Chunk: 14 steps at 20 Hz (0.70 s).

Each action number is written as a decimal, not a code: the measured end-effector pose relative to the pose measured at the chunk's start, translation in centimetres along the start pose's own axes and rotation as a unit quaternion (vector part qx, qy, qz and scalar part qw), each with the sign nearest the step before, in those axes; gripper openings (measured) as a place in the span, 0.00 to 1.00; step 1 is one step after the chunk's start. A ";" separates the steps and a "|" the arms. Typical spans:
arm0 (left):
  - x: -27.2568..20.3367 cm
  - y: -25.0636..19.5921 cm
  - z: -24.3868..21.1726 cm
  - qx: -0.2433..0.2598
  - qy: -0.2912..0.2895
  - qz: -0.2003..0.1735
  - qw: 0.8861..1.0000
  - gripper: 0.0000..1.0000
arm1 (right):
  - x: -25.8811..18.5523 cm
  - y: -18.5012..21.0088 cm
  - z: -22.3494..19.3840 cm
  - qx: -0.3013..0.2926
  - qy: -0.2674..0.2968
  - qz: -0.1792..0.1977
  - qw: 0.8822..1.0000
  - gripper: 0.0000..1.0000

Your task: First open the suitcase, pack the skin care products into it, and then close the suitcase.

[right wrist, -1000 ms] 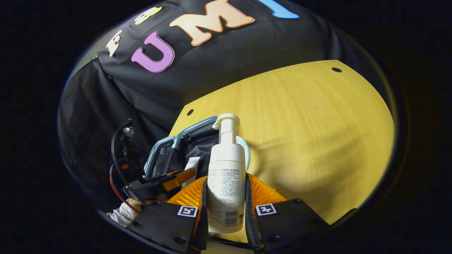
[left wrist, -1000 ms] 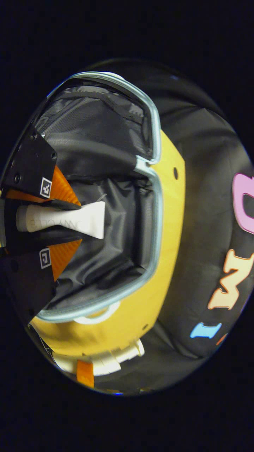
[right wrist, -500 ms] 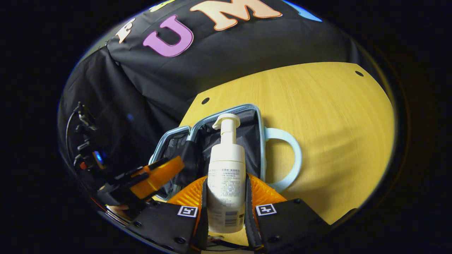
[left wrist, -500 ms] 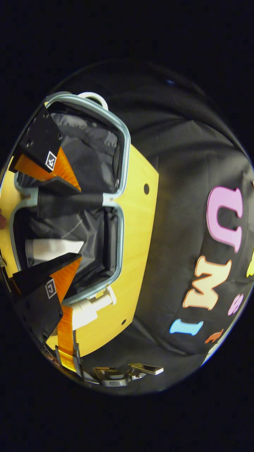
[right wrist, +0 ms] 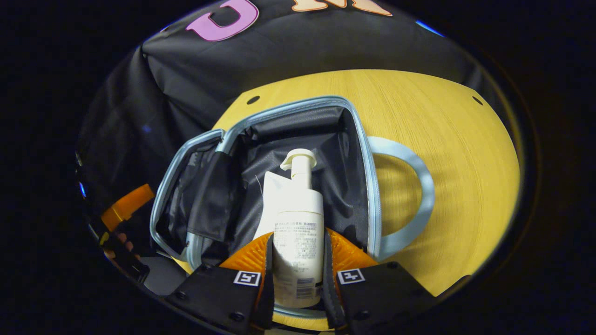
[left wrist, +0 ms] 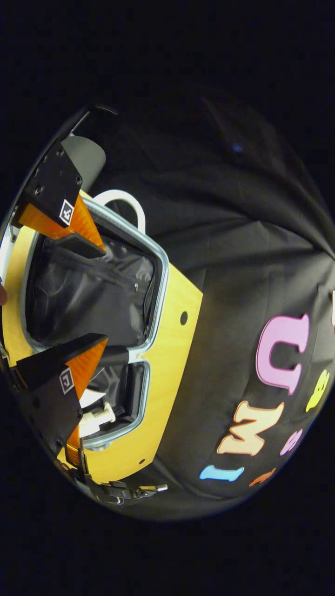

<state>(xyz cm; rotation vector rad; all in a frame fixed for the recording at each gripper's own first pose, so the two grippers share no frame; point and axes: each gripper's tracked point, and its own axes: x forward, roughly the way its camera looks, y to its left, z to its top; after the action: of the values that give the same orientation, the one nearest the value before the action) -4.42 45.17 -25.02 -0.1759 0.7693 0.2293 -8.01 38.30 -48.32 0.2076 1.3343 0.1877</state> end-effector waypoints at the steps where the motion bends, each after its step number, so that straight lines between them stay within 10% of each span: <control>1: 0.0 0.9 0.0 -0.005 0.000 0.006 1.000 0.94 | 0.2 0.1 -0.1 -0.003 0.005 -0.008 1.000 0.46; 6: 0.3 5.9 0.5 -0.019 -0.005 0.045 0.999 0.94 | 0.4 0.8 0.3 -0.011 0.000 -0.013 1.000 0.60; 10: 1.5 10.6 3.0 -0.027 -0.020 0.079 0.996 0.94 | -1.5 1.8 1.9 -0.014 -0.035 0.012 0.999 0.97; 14: 4.0 14.4 3.4 -0.034 -0.007 0.099 0.995 0.94 | -4.4 0.0 5.0 -0.001 -0.086 0.004 0.996 0.97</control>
<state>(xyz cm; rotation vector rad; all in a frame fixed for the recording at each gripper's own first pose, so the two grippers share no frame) -3.29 60.41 -26.50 -0.1616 0.7661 0.4442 -4.07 36.95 -43.11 0.2220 1.1615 0.1731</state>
